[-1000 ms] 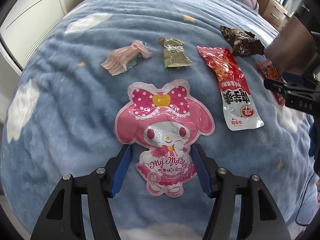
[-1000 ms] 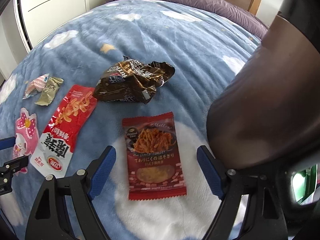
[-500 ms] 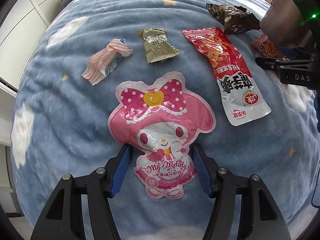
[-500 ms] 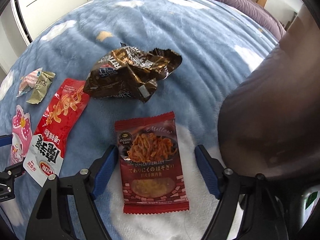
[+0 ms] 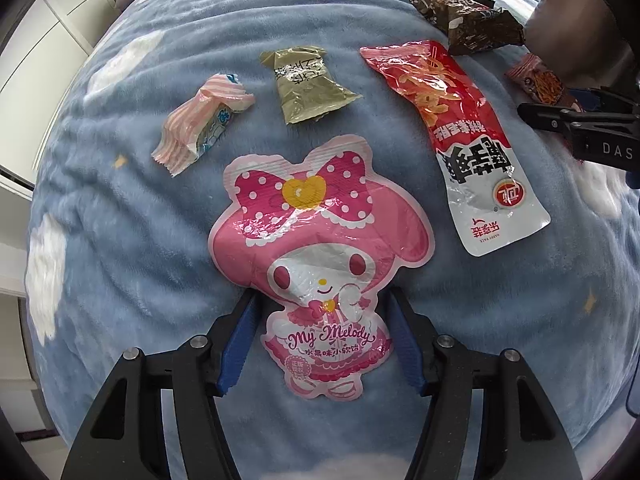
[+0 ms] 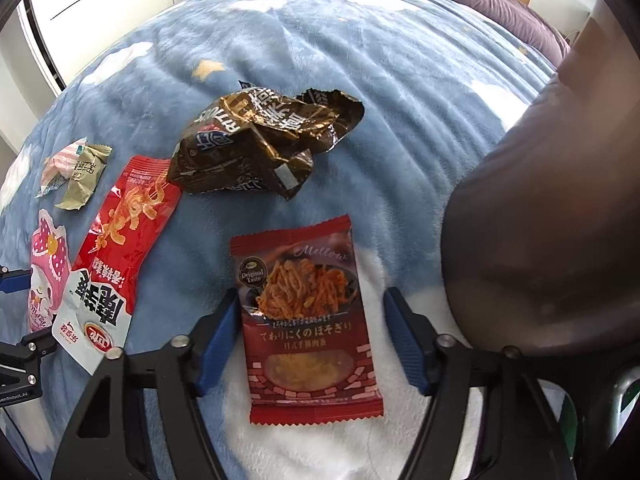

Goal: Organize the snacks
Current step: 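Grasp the pink My Melody packet with the left tool while the right tool grasps the red noodle packet, then lift both held packets and move them toward the green tray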

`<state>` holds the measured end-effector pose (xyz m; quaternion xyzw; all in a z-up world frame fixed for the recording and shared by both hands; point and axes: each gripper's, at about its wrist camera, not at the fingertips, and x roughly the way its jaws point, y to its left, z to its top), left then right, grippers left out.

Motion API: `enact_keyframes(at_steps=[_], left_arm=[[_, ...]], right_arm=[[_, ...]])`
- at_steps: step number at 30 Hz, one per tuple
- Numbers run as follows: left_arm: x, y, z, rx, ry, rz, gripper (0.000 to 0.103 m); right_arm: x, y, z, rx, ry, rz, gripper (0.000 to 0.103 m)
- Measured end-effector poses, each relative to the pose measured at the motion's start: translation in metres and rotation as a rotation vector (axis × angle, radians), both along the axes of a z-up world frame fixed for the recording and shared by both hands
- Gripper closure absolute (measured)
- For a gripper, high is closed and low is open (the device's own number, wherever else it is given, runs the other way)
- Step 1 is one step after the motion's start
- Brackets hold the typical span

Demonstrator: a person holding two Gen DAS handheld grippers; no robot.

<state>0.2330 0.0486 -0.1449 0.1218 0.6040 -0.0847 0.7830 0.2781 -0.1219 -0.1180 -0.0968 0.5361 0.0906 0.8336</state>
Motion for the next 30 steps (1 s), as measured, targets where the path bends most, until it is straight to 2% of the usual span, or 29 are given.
enact_keyframes(at_steps=[1,3,4,5,6,9,16,30], left_arm=[[0.000,0.000,0.000,0.000,-0.002,0.002,0.047],[-0.004,0.002,0.001,-0.005,-0.007,0.002,0.051],[-0.005,0.002,0.002,-0.008,-0.008,0.001,0.058],[-0.005,0.001,0.004,-0.008,-0.011,-0.001,0.062],[-0.008,0.001,0.007,-0.007,-0.015,-0.002,0.072],[-0.012,-0.005,0.010,-0.002,-0.026,-0.008,0.079],[-0.024,0.001,0.018,-0.037,-0.058,0.046,0.087],[-0.072,0.026,0.048,-0.079,-0.109,0.139,0.088]], right_arm=[[-0.001,0.000,0.001,-0.002,-0.004,-0.002,0.003],[-0.005,0.000,0.003,-0.010,-0.012,-0.006,0.022],[-0.006,0.000,0.004,-0.015,-0.015,-0.007,0.030],[-0.008,-0.002,0.006,-0.022,-0.019,-0.007,0.034],[-0.010,-0.002,0.008,-0.024,-0.021,-0.006,0.037],[-0.016,-0.003,0.014,-0.031,-0.028,0.000,0.039],[-0.043,-0.007,0.029,-0.003,-0.055,-0.008,0.040],[-0.098,-0.009,0.046,0.096,-0.044,-0.041,0.040]])
